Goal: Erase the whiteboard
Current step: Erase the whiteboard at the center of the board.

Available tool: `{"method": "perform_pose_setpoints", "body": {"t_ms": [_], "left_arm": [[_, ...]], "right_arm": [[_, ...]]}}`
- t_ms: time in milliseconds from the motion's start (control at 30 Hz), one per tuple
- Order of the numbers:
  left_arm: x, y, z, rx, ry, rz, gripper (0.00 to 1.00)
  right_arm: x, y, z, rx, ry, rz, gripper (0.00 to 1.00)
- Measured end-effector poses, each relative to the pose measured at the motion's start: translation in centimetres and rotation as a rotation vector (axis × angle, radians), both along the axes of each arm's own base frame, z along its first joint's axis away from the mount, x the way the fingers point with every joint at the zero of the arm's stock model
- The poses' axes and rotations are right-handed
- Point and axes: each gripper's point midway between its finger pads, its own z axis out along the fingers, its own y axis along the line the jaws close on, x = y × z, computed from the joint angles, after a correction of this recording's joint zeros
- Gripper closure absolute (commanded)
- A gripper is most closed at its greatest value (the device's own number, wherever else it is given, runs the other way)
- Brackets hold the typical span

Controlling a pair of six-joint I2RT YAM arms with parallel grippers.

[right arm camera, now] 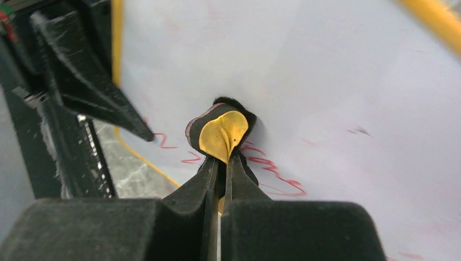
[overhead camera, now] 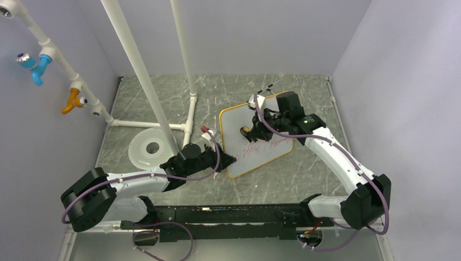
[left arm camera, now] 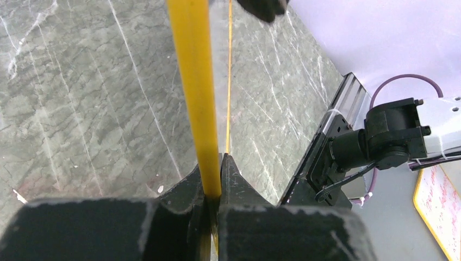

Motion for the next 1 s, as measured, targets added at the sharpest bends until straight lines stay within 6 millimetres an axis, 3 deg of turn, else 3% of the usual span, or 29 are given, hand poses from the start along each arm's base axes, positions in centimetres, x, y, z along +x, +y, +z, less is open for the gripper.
{"method": "perform_pose_setpoints", "body": {"t_ms": [100, 200, 500, 633, 867, 1000], "left_arm": [[0.0, 0.0, 0.1, -0.003, -0.002, -0.002, 1.00], [0.0, -0.1, 0.1, -0.005, -0.001, -0.001, 1.00], [0.0, 0.0, 0.1, -0.002, -0.004, -0.002, 1.00], [0.0, 0.0, 0.1, -0.002, -0.004, 0.000, 1.00], [0.0, -0.1, 0.2, -0.006, -0.006, -0.003, 1.00], [0.0, -0.1, 0.1, -0.005, -0.004, -0.003, 1.00]], "right_arm": [[1.4, -1.0, 1.0, 0.019, -0.034, -0.070, 1.00], [1.2, -0.7, 1.1, 0.025, -0.039, -0.057, 1.00], [-3.2, 3.2, -0.5, 0.012, -0.041, 0.183, 1.00], [-2.2, 2.3, -0.4, 0.027, -0.018, 0.132, 1.00], [1.8, -1.6, 1.2, 0.043, -0.073, -0.075, 1.00], [1.4, -1.2, 0.7, 0.028, -0.099, -0.035, 1.00]]}}
